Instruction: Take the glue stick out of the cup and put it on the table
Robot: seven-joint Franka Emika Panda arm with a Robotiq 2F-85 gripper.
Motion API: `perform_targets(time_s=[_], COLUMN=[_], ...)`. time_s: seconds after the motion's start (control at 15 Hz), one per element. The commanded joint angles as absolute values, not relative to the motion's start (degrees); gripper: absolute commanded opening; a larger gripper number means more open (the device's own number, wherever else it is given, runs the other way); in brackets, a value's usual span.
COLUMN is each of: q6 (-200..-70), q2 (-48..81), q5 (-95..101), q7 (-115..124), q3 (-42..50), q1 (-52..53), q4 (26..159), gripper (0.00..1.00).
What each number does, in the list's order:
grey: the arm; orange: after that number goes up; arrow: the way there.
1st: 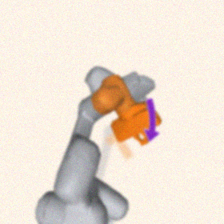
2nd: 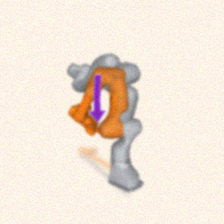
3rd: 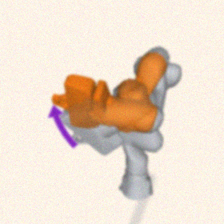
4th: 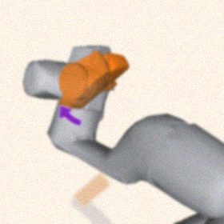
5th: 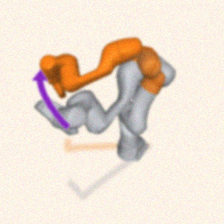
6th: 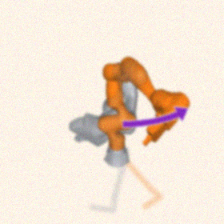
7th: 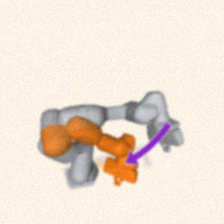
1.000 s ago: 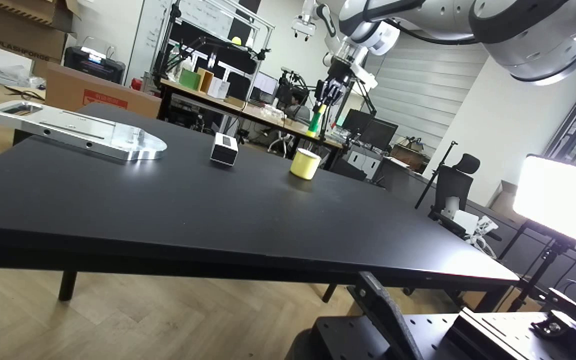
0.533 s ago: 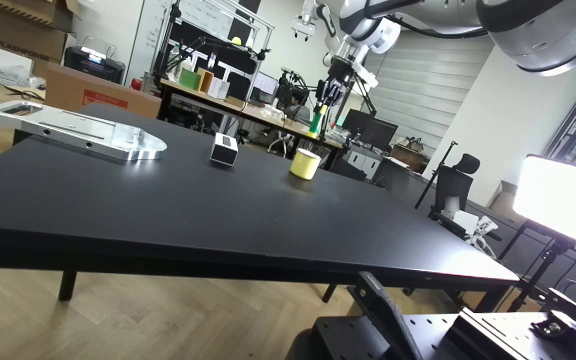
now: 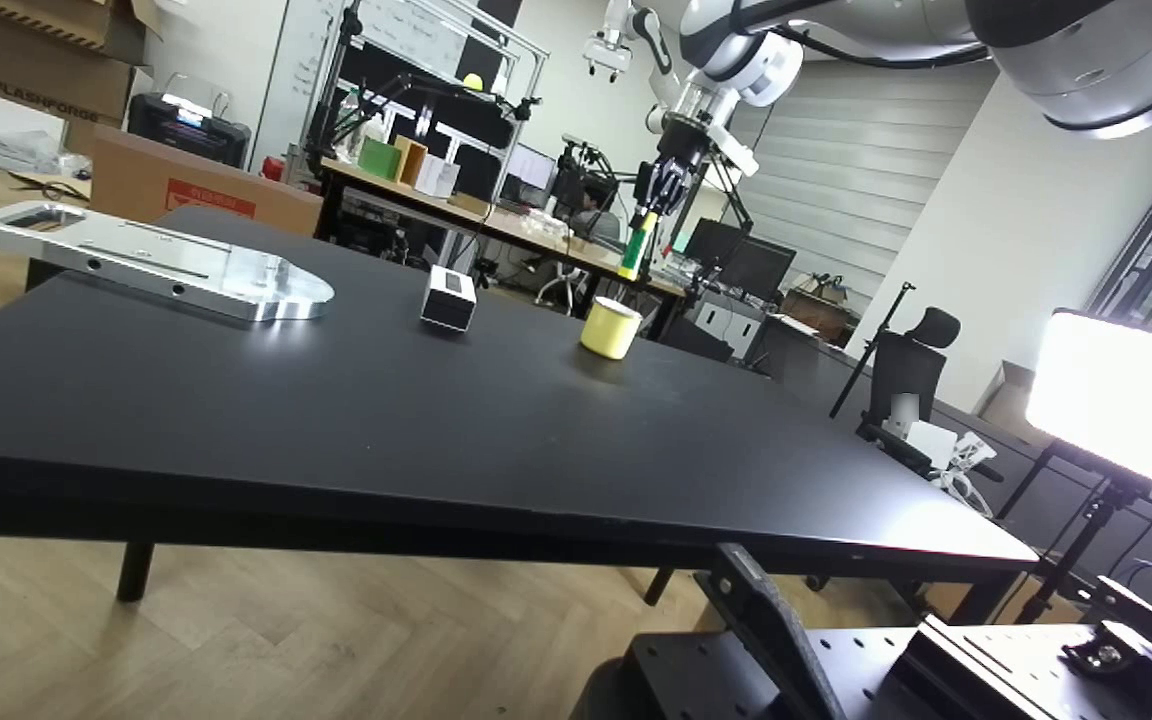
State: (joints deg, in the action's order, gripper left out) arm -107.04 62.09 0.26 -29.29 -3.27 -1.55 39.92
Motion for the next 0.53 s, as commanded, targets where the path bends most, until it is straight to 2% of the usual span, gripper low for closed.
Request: perform_targets(time_s=[0.0,0.07,0.47], q6=[-107.04,-107.04,-117.84], q2=[62.07,62.07,58.05], q5=[0.26,0.26,-0.38], q7=[-29.3,-29.3,-31.77], q3=[-3.26,-3.26,-3.73], q1=[-1.55,-1.55,-2.95], q4=[39.95,39.96,49.36], gripper=[0.34,0.09,0.09])
